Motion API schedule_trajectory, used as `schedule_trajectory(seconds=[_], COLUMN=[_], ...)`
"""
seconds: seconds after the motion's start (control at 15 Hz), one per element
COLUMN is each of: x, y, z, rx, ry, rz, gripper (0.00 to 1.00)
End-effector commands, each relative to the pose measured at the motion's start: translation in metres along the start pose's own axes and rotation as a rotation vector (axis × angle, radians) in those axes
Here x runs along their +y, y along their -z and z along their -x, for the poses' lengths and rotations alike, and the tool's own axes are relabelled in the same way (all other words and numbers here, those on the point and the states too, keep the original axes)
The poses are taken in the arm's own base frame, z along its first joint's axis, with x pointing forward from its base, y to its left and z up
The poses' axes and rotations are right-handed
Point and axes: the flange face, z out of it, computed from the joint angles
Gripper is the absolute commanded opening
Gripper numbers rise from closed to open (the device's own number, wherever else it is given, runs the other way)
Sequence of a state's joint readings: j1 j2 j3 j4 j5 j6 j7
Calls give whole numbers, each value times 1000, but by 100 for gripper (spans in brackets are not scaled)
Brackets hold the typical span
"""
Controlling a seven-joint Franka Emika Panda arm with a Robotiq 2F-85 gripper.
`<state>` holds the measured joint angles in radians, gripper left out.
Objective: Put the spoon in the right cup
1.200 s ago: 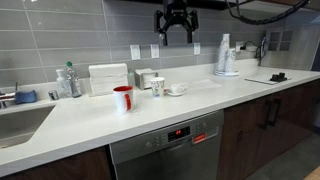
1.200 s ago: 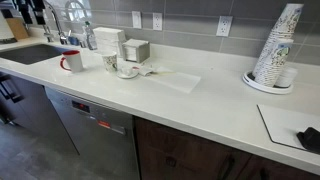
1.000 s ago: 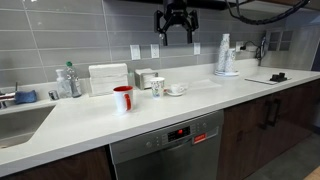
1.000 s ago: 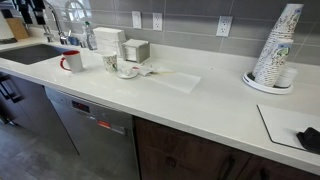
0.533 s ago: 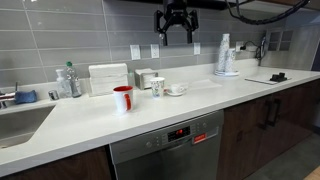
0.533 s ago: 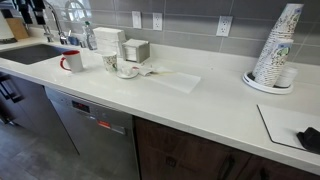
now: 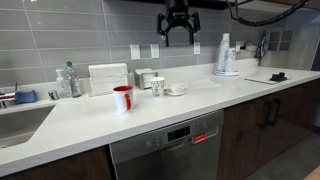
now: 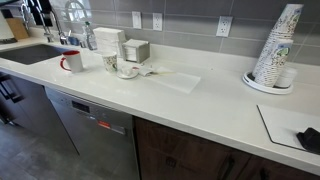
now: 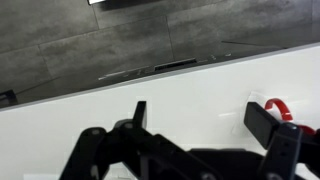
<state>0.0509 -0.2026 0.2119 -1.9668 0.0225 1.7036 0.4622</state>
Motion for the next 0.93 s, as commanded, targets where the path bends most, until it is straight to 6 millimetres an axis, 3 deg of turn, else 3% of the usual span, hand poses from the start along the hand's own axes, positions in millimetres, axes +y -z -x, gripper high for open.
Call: schedule_trajectory(seconds=[0.0, 0.47, 0.87], x=[23, 84, 145], y=[-21, -65, -98], z=[-52, -158, -224], rx=[-49, 20, 124], ry=[-197, -575, -772], rz=[0, -8, 51], gripper=[100, 100, 100])
